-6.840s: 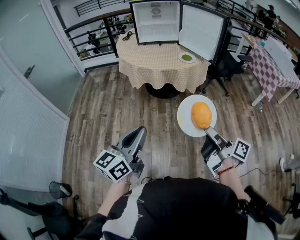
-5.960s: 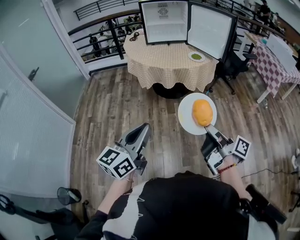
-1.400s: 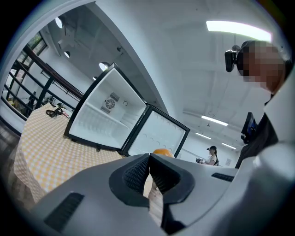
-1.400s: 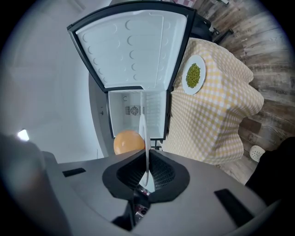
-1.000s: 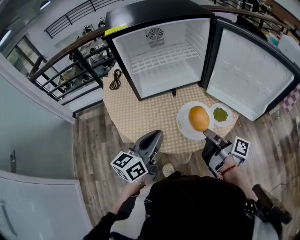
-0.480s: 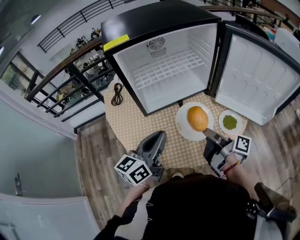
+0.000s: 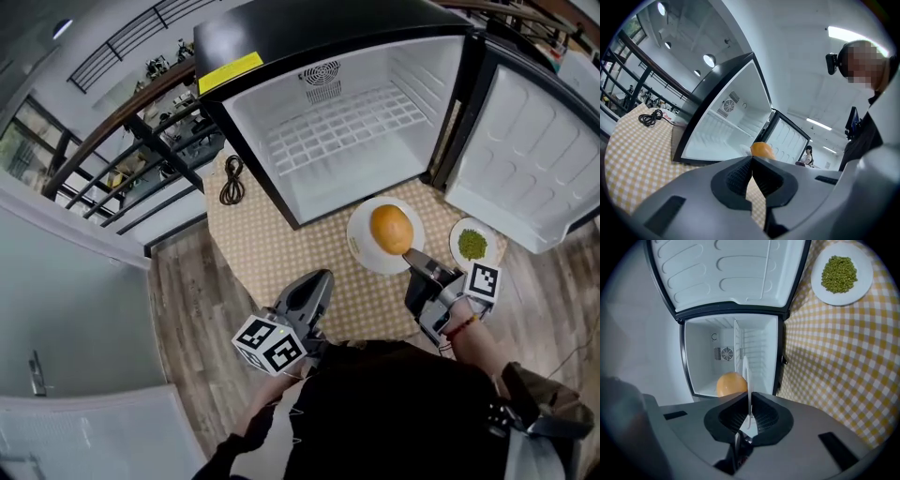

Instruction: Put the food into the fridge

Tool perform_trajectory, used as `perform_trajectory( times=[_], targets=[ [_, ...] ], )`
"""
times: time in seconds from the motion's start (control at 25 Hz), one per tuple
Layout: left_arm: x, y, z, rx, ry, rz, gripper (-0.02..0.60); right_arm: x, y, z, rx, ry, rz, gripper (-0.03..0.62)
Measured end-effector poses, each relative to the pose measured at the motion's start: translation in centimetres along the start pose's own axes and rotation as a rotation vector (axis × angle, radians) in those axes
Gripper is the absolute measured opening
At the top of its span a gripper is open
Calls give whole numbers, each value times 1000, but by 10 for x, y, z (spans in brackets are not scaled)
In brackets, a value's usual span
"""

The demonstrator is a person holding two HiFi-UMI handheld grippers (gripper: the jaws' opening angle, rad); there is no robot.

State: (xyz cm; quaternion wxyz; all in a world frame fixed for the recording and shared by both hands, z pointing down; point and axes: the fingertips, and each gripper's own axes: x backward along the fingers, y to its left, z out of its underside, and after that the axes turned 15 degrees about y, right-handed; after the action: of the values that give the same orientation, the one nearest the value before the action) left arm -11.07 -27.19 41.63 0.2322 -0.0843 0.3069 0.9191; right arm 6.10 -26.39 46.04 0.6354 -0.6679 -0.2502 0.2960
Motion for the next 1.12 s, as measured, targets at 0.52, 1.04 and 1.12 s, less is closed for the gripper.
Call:
perform_trajectory(
  times=[0.52,1.04,1.12],
  targets=[
    [-35,37,-6,13,53,-75,14,-31,-21,-55,-15,-27,37,23],
    [-52,69,-8,46,57,-142,14,-85,-44,-110,-43,-10,96,20],
    [-50,74,-13,44,33,-169,14,-90,-49,-117,-37,-21,121,20]
  ],
)
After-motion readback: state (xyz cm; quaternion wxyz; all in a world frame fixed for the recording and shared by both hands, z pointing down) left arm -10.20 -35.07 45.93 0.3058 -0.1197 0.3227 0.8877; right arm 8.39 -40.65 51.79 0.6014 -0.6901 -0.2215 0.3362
